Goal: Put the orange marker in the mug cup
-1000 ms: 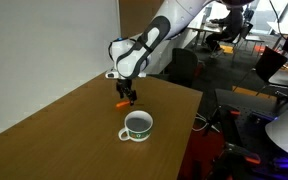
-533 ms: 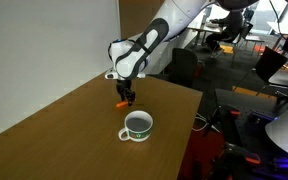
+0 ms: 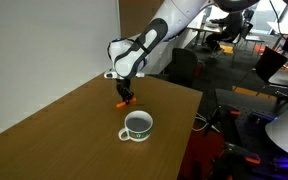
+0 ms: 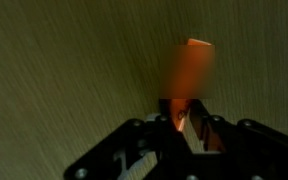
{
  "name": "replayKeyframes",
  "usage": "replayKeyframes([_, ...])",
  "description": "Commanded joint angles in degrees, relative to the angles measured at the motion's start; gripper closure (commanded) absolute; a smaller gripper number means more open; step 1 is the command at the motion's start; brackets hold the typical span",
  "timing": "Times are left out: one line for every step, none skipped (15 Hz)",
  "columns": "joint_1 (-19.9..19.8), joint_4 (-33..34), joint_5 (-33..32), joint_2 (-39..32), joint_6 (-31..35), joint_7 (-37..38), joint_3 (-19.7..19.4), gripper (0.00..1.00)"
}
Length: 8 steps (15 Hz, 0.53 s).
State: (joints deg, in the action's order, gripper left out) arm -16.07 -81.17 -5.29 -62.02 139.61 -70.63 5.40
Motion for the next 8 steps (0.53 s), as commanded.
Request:
replayKeyframes([-0.01, 2.79, 0.58, -0.88, -2.92, -1.07, 0.11, 0.98])
replayKeyframes([0.01, 3.02, 0.57, -0.96, -3.14, -1.08, 0.09, 0.97])
replayKeyframes([0.05, 3.22, 0.57, -1.03, -3.4, -1.04, 0.05, 0.95])
replayKeyframes([0.05, 3.36, 0.58, -1.06, -3.65, -1.03, 0.03, 0.95])
replayKeyframes([-0.29, 2.85, 0.8, -0.52, -3.65, -1.38, 0.33, 0.95])
replayKeyframes([-0.58, 2.04, 0.9, 0.22, -3.29, -1.76, 0.59, 0.95])
replayKeyframes([-0.92, 0.8, 0.98, 1.31, -2.42, -2.05, 0.8, 0.95])
replayKeyframes([-1.49, -0.78, 1.26, 2.75, -1.55, -2.42, 1.17, 0.95])
